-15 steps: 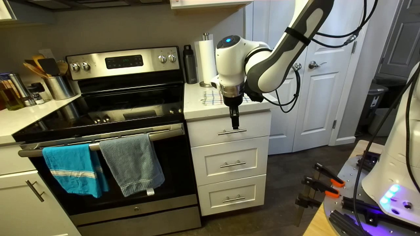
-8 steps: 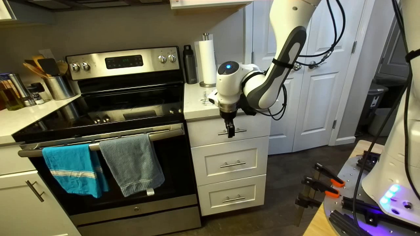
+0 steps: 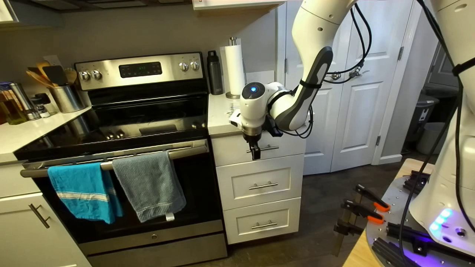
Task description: Pull open the top drawer
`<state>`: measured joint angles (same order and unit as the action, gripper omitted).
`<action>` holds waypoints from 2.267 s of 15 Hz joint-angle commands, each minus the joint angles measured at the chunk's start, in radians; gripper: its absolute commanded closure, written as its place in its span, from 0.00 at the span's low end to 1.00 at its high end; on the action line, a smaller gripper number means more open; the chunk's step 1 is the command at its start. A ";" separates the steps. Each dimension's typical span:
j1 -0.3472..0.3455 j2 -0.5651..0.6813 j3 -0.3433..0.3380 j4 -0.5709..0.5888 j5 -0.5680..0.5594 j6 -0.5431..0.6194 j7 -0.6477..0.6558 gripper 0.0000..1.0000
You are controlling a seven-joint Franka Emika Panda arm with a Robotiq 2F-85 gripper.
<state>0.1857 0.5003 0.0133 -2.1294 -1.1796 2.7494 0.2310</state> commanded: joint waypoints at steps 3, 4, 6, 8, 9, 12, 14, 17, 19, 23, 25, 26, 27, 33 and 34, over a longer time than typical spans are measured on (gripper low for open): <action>0.053 0.009 -0.049 0.023 -0.127 -0.025 0.128 0.00; 0.060 0.005 -0.049 0.016 -0.127 -0.038 0.138 0.00; 0.044 -0.023 -0.013 -0.036 -0.033 -0.052 0.072 0.00; 0.042 -0.058 0.014 -0.091 -0.001 -0.047 0.045 0.00; 0.039 -0.069 0.033 -0.116 0.025 -0.045 0.027 0.00; 0.036 -0.090 0.077 -0.158 0.082 -0.054 0.011 0.00; 0.036 -0.100 0.097 -0.170 0.111 -0.070 0.019 0.00; 0.037 -0.109 0.103 -0.162 0.157 -0.112 0.024 0.00; 0.050 -0.116 0.091 -0.146 0.176 -0.163 0.060 0.00; 0.083 -0.112 0.077 -0.096 0.183 -0.293 0.220 0.00; 0.091 -0.102 0.079 -0.074 0.198 -0.338 0.302 0.00; 0.095 -0.097 0.082 -0.064 0.214 -0.364 0.337 0.00; 0.101 -0.095 0.081 -0.057 0.217 -0.384 0.371 0.00; 0.108 -0.070 0.083 -0.039 0.187 -0.451 0.385 0.00; 0.105 -0.061 0.078 -0.040 0.160 -0.440 0.372 0.00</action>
<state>0.2881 0.4229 0.1003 -2.1712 -0.9769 2.3204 0.6289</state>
